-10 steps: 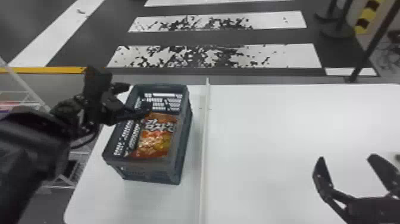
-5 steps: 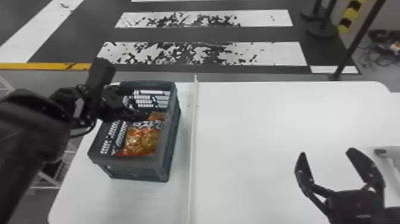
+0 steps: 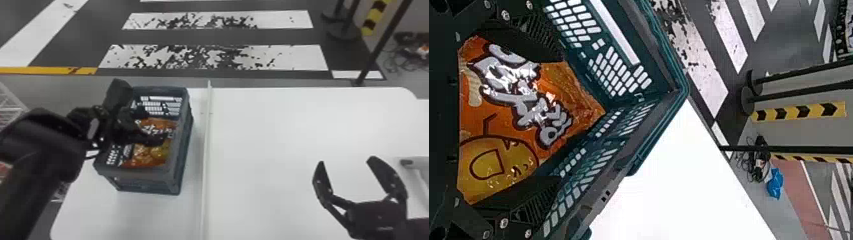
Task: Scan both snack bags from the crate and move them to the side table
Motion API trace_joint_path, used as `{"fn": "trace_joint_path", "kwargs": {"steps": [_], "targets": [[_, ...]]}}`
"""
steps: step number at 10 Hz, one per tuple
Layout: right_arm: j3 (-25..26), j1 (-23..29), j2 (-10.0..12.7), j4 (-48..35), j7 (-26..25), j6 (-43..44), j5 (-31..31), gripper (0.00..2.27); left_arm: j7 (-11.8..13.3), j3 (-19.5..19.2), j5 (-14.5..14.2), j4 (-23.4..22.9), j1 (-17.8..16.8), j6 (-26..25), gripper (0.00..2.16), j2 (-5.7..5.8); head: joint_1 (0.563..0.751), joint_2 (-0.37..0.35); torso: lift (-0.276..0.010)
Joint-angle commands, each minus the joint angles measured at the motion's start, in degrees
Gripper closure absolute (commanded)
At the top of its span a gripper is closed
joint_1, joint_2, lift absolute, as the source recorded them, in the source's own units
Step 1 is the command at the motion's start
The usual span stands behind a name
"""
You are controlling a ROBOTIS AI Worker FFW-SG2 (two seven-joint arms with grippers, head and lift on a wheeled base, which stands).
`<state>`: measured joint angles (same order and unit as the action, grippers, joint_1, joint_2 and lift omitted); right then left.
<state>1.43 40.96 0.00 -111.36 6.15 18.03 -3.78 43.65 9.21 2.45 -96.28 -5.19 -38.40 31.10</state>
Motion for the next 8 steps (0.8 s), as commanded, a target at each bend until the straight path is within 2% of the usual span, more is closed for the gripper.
{"fn": "trace_joint_path", "kwargs": {"steps": [1, 2, 3, 4, 8], "targets": [[0.1, 0.0, 0.1, 0.0, 0.0, -0.1, 0.0, 0.03, 0.9, 1.4, 2.2, 1.4, -1.1, 0.1, 0.17, -0.34, 0.695, 0.076, -0.075], [0.2, 0.0, 0.1, 0.0, 0.0, -0.1, 0.1, 0.03, 2.1, 1.9, 2.6, 2.7, -2.2, 0.1, 0.17, -0.51, 0.695, 0.073, -0.075], [0.3, 0.0, 0.1, 0.0, 0.0, -0.2, 0.1, 0.03, 2.5, 2.7, 3.4, 4.2, -3.5, 0.1, 0.17, -1.22, 0.695, 0.07, -0.075], [0.3, 0.0, 0.1, 0.0, 0.0, -0.2, 0.1, 0.03, 4.3, 2.7, 5.6, 5.9, -4.7, 0.1, 0.17, -2.8, 0.695, 0.069, -0.075], [0.7, 0.0, 0.1, 0.0, 0.0, -0.2, 0.6, 0.03, 6.9, 5.9, 9.0, 12.6, -8.9, 0.6, 0.17, -4.29, 0.695, 0.051, -0.075]]}}
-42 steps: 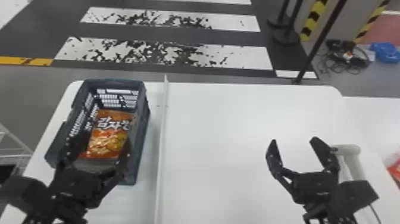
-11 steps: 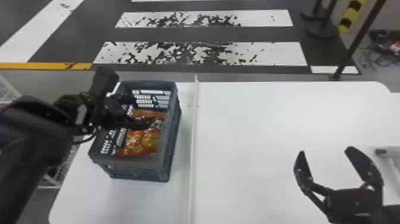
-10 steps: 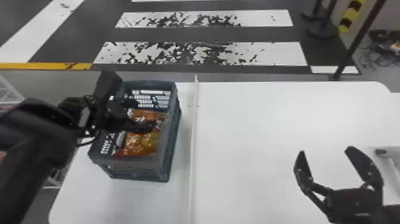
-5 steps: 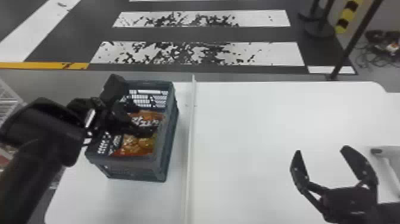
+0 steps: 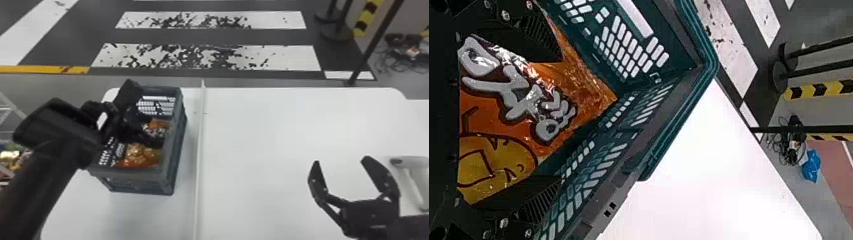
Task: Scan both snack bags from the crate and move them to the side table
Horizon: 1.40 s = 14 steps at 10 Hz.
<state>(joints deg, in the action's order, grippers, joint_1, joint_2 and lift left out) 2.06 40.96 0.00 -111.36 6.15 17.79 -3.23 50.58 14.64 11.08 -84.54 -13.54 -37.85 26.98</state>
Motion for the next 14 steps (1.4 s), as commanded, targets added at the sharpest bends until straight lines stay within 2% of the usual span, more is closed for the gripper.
{"fn": "trace_joint_path", "kwargs": {"steps": [1, 4, 6, 7, 8, 9, 10, 11, 12, 14], "targets": [[0.0, 0.0, 0.1, 0.0, 0.0, 0.0, 0.1, 0.03, 0.2, 1.4, 1.2, 2.4, -1.4, 0.4, 0.17, -0.35, 0.695, 0.05, -0.075], [0.0, 0.0, 0.1, 0.0, 0.0, -0.5, 0.2, 0.03, 1.5, 3.8, 3.7, 6.2, -3.0, 1.9, 0.16, -0.97, 0.695, 0.047, -0.075], [0.1, -0.1, 0.1, 0.1, 0.0, -0.9, 0.2, 0.03, 2.6, 5.2, 6.3, 8.5, -4.0, 1.9, 0.16, -1.67, 0.695, 0.046, -0.075], [0.1, -0.2, 0.1, 0.3, 0.0, -0.9, 0.2, 0.03, 4.7, 5.3, 6.5, 9.8, -4.9, 1.9, 0.2, -2.02, 0.695, 0.047, -0.075], [0.0, -0.3, 0.1, 0.5, 0.0, -0.9, 0.2, 0.03, 6.2, 5.3, 7.8, 10.6, -5.2, 1.9, 0.42, -2.37, 0.695, 0.045, -0.075], [0.0, -0.4, 0.1, 0.8, 0.0, -0.9, 0.3, 0.03, 7.3, 5.2, 8.8, 11.4, -5.5, 2.2, 0.97, -2.64, 0.695, 0.043, -0.075], [0.0, -0.4, 0.1, 0.8, 0.0, -0.9, 0.3, 0.03, 2.9, 4.8, 8.5, 10.9, -4.8, 1.0, 2.02, -2.99, 0.695, 0.044, -0.075], [0.1, -0.4, 0.1, 0.8, 0.0, -0.9, 0.3, 0.03, 2.6, 4.2, 8.2, 10.7, -4.8, 1.1, 2.06, -3.16, 0.695, 0.051, -0.075], [0.2, -0.4, 0.1, 0.9, 0.0, -0.9, 0.3, 0.03, 2.9, 1.4, 5.9, 9.1, -4.3, 1.3, 2.13, -3.16, 0.695, 0.057, -0.075], [0.2, -0.4, 0.1, 0.9, 0.0, -0.9, 0.3, 0.03, 2.3, -4.8, 1.7, 5.3, -2.1, 1.0, 2.13, -3.34, 0.695, 0.055, -0.075]]}}
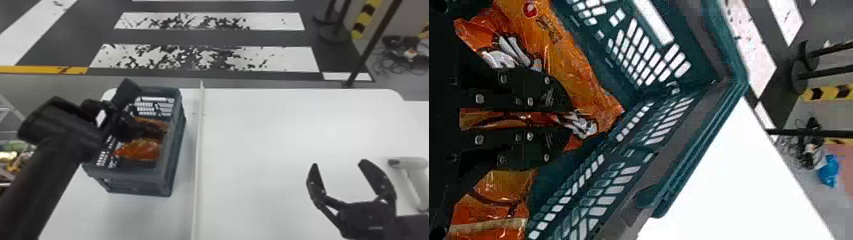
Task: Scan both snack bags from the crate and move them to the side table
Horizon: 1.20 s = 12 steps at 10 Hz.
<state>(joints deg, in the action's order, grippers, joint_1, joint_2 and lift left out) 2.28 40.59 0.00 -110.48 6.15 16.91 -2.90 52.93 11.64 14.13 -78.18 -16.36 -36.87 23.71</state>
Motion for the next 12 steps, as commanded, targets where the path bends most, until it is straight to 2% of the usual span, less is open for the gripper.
{"fn": "trace_joint_path", "kwargs": {"steps": [1, 4, 7, 10, 11, 12], "targets": [[0.0, 0.0, 0.1, 0.0, 0.0, 0.0, 0.0, 0.03, -0.4, -3.9, -3.4, -2.2, 1.4, -0.2, 2.13, -0.07, 0.695, 0.057, -0.075], [0.0, 0.0, 0.1, 0.0, 0.0, -0.2, 0.0, 0.03, -0.5, -9.4, -8.2, -4.7, 4.2, 0.3, 2.13, -0.77, 0.695, 0.063, -0.075], [-0.1, 0.0, 0.1, 0.0, 0.0, -0.3, -0.4, 0.03, -0.2, -14.7, -14.9, -6.4, 6.8, 0.5, 2.13, -1.21, 0.695, 0.073, -0.075], [-0.2, -0.1, 0.1, 0.2, 0.0, -0.7, -0.7, 0.03, -0.2, -21.3, -20.2, -8.8, 10.1, 1.6, 2.13, -3.14, 0.695, 0.088, -0.075], [-0.2, -0.2, 0.1, 0.3, 0.0, -0.9, -0.8, 0.03, 0.2, -23.3, -22.9, -8.9, 10.8, 2.8, 2.13, -4.02, 0.695, 0.093, -0.075], [-0.2, -0.2, 0.1, 0.3, 0.0, -0.9, -0.8, 0.03, 0.2, -24.5, -25.0, -8.9, 11.5, 3.5, 2.13, -4.37, 0.695, 0.096, -0.075]]}}
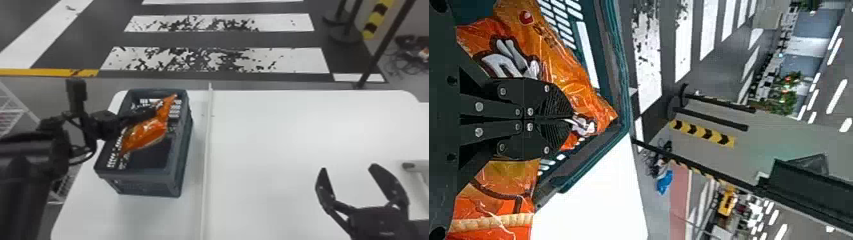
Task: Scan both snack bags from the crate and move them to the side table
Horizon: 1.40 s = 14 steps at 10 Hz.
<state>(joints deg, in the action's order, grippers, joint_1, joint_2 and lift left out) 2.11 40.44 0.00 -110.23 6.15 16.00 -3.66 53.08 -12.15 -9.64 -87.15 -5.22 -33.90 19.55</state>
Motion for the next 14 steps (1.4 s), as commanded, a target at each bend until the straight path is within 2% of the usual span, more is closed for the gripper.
{"fn": "trace_joint_path", "kwargs": {"steps": [1, 2, 3, 4, 7, 8, 9, 10, 12, 13, 14], "targets": [[0.0, -0.1, 0.1, 0.0, 0.0, -0.3, 0.0, 0.03, -0.3, -2.1, -2.9, -1.1, 1.3, 1.4, 2.13, -1.36, 0.695, 0.097, -0.075], [0.0, -0.2, 0.1, 0.0, 0.0, -0.7, 0.0, 0.03, -1.8, -2.2, -4.6, -3.1, 2.1, 1.2, 2.13, -1.8, 0.695, 0.097, -0.075], [-0.1, -0.2, 0.1, 0.0, 0.0, -0.7, 0.0, 0.03, -3.2, -2.3, -4.9, -7.2, 2.9, -0.7, 2.13, -2.59, 0.695, 0.095, -0.075], [-0.1, -0.2, 0.1, -0.1, 0.0, -0.7, 0.0, 0.03, -4.7, -2.6, -5.9, -11.3, 3.1, -5.3, 2.13, -3.11, 0.695, 0.089, -0.075], [-0.1, 0.0, 0.1, -0.3, 0.0, -0.7, 0.0, 0.03, -8.2, -2.8, -8.5, -23.0, 2.3, -17.9, 2.13, -5.66, 0.695, 0.056, -0.075], [0.0, 0.0, 0.1, -0.2, 0.0, -0.7, -0.1, 0.03, -10.1, -2.8, -8.5, -26.0, 2.1, -21.4, 2.13, -7.33, 0.695, 0.04, -0.075], [0.0, 0.0, 0.1, -0.3, 0.0, -0.8, -0.2, 0.03, -11.1, -1.8, -8.4, -27.5, 1.7, -22.7, 2.13, -9.35, 0.695, 0.026, -0.075], [0.1, 0.2, 0.1, -0.6, 0.0, -1.2, -0.5, 0.03, -12.8, 0.8, -8.1, -27.5, 0.7, -23.5, 2.13, -11.02, 0.695, 0.005, -0.075], [0.5, 0.5, 0.1, -0.9, 0.0, -1.6, -0.8, 0.03, -17.5, 7.3, -7.2, -27.8, -1.9, -25.1, 2.13, -16.21, 0.695, -0.065, -0.075], [0.8, 0.8, 0.1, -1.0, 0.0, -1.6, -0.8, 0.03, -18.8, 11.7, -5.2, -27.4, -2.9, -25.1, 2.13, -18.67, 0.695, -0.091, -0.075], [1.1, 1.0, 0.1, -1.2, -0.7, -1.6, -0.8, 0.03, -20.6, 16.2, -3.5, -26.0, -3.8, -25.1, 2.13, -19.7, 0.695, -0.149, -0.075]]}}
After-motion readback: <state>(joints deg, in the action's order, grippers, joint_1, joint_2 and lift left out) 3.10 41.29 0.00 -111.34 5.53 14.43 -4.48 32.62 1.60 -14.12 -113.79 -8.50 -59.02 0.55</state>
